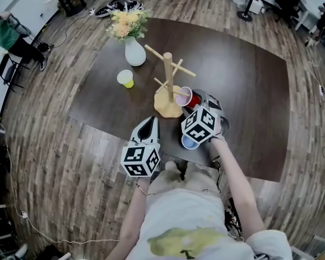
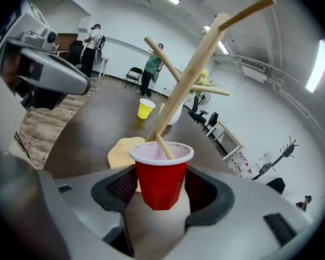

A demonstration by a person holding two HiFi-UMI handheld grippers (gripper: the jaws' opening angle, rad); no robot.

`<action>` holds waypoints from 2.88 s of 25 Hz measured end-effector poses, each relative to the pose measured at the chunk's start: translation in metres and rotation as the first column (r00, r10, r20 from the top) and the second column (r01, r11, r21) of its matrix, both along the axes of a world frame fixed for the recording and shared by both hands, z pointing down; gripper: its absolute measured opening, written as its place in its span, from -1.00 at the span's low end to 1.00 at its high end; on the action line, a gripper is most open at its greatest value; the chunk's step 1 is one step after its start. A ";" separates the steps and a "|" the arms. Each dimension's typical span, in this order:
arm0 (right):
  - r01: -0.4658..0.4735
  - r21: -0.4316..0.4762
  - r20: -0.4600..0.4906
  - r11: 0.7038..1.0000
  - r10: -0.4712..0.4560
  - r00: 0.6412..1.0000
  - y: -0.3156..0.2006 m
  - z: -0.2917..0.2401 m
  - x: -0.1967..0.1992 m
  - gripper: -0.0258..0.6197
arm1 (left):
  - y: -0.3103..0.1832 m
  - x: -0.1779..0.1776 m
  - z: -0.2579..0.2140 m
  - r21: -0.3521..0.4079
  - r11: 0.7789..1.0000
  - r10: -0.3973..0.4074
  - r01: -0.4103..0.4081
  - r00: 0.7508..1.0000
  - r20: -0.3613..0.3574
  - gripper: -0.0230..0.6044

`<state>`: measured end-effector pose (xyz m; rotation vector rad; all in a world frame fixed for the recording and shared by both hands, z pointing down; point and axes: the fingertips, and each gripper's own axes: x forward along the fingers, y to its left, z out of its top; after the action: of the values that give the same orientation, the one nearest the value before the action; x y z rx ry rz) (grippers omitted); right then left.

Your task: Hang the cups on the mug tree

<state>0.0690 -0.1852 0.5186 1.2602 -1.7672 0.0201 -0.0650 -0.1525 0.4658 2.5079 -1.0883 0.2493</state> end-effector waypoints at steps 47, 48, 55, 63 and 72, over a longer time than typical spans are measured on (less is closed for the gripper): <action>0.156 0.085 -0.240 0.984 -0.132 0.962 -0.023 -0.007 -0.038 0.14 | -0.013 -0.022 0.000 -0.005 1.000 -0.021 0.021 1.000 -0.010 -0.85; 0.158 0.089 -0.230 0.983 -0.134 0.964 -0.022 -0.009 -0.039 0.14 | -0.013 -0.021 0.000 -0.005 1.000 -0.019 0.019 1.000 -0.010 -0.85; 0.163 0.135 -0.188 0.977 -0.137 0.973 -0.016 -0.019 -0.042 0.14 | -0.008 -0.014 0.000 0.001 1.000 -0.009 0.009 1.000 -0.001 -0.85; 0.148 0.212 -0.134 0.966 -0.121 0.984 -0.006 -0.042 -0.041 -0.10 | -0.001 -0.013 -0.004 0.009 1.000 -0.015 0.014 1.000 0.006 -0.85; 0.148 0.335 0.072 0.930 -0.182 0.981 0.022 -0.076 -0.034 -0.81 | 0.013 -0.014 -0.009 0.010 0.995 -0.101 0.101 0.995 0.018 -0.85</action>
<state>0.0345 -0.1628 0.4428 1.3570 -2.0208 -0.3252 -0.0787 -0.1392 0.4567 2.4542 -1.2221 0.2391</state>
